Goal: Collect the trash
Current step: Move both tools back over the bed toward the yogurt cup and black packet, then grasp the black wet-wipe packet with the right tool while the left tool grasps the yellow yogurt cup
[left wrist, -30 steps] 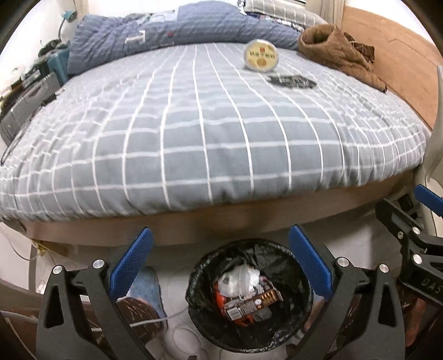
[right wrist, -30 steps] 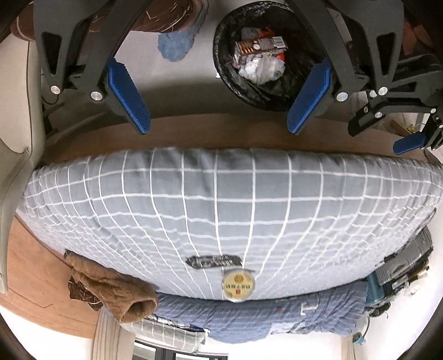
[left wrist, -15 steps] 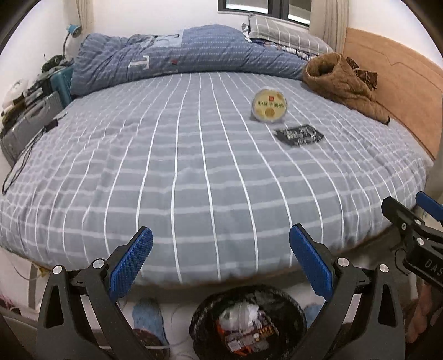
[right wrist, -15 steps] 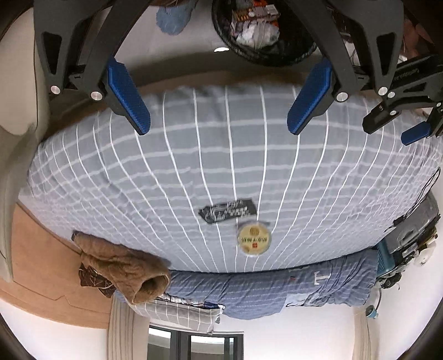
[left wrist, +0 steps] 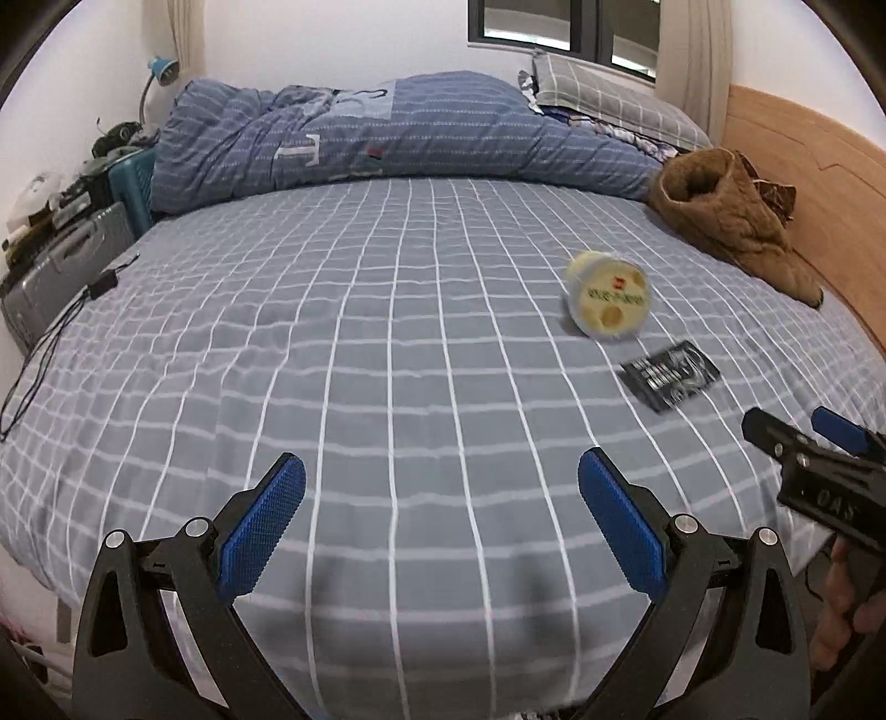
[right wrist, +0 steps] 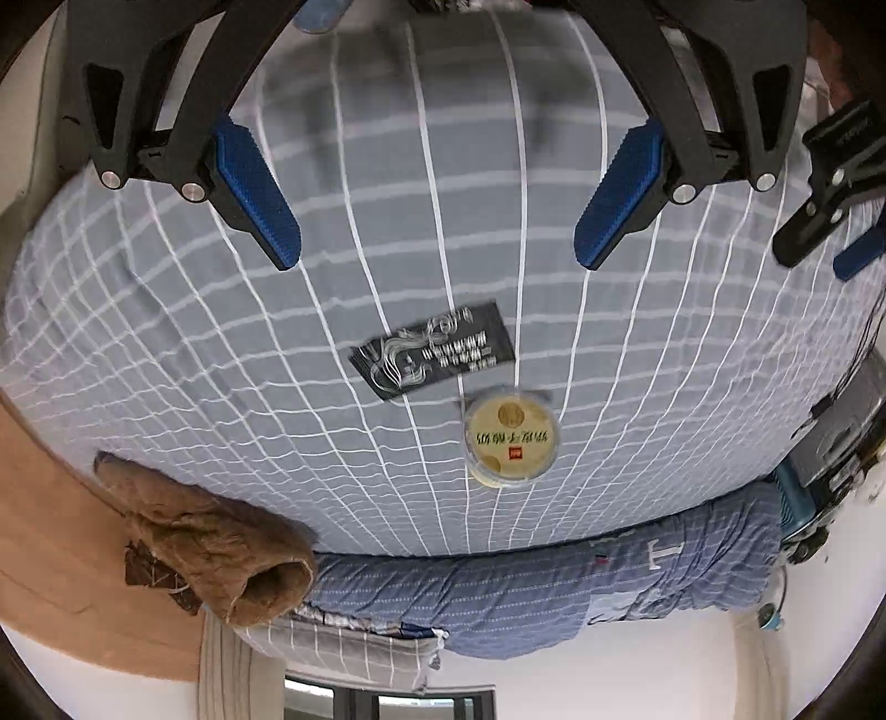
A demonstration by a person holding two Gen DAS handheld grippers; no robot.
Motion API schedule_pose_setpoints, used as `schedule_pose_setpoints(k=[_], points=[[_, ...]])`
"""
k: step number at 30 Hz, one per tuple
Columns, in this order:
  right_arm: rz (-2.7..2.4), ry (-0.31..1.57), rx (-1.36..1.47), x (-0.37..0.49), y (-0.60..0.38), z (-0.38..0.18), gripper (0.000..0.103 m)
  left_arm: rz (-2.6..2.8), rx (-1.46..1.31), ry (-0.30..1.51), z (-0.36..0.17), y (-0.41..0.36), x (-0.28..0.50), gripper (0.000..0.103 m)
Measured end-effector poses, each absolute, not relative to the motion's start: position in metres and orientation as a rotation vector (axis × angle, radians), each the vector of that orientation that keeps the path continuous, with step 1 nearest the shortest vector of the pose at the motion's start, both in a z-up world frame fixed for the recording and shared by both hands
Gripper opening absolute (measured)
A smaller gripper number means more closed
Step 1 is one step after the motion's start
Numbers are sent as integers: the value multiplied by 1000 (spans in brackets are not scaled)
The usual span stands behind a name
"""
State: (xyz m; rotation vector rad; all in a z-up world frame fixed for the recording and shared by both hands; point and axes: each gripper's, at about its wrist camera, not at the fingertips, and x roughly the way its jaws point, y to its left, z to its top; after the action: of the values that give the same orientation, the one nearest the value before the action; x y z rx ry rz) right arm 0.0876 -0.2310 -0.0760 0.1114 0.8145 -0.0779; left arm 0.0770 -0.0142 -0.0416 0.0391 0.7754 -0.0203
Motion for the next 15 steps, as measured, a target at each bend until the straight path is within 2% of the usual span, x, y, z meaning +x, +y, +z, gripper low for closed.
schedule_pose_setpoints(k=[15], points=[[-157, 957, 222, 217, -250, -127, 95, -51, 67, 781, -62, -7, 170, 97]])
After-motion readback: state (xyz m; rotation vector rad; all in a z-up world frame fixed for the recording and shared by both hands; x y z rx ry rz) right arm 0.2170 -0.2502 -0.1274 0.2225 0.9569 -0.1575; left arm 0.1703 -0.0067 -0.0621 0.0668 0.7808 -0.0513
